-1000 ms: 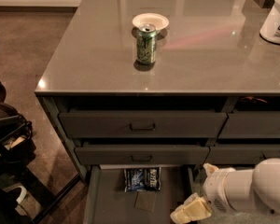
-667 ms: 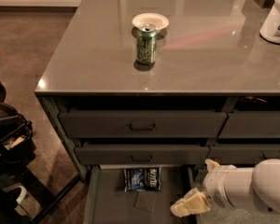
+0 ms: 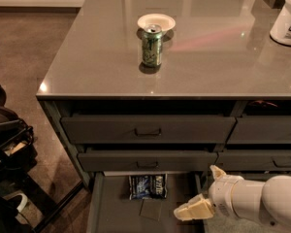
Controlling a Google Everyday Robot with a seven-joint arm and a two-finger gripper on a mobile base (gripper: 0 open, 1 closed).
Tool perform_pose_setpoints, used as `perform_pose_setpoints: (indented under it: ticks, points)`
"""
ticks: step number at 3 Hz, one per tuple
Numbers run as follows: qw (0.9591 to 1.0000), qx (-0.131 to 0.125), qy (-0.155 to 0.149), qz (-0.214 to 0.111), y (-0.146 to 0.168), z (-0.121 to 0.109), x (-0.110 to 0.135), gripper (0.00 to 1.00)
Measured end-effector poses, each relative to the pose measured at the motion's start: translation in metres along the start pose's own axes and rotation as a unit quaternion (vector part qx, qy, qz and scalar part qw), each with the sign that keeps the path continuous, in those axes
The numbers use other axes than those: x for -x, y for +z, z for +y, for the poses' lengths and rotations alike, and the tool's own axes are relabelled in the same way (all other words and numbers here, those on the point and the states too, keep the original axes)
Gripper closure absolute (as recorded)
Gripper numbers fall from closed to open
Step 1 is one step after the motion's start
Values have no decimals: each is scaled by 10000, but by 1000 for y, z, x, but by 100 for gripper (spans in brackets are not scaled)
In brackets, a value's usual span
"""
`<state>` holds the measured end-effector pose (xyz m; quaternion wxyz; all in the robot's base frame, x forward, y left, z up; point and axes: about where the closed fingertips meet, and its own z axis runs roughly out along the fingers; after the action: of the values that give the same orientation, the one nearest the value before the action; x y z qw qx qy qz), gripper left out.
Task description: Pick blue chip bag from bottom drawer and place on counter
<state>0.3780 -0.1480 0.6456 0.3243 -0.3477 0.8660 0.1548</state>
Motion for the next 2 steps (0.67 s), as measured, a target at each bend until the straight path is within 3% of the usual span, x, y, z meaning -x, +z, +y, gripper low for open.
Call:
perform_pose_setpoints:
  ticks: [1,2]
  points:
    - [9981,42,-152,-590,35,-26,3,0]
    - [9958,261,109,-868,85,-42,-20,0]
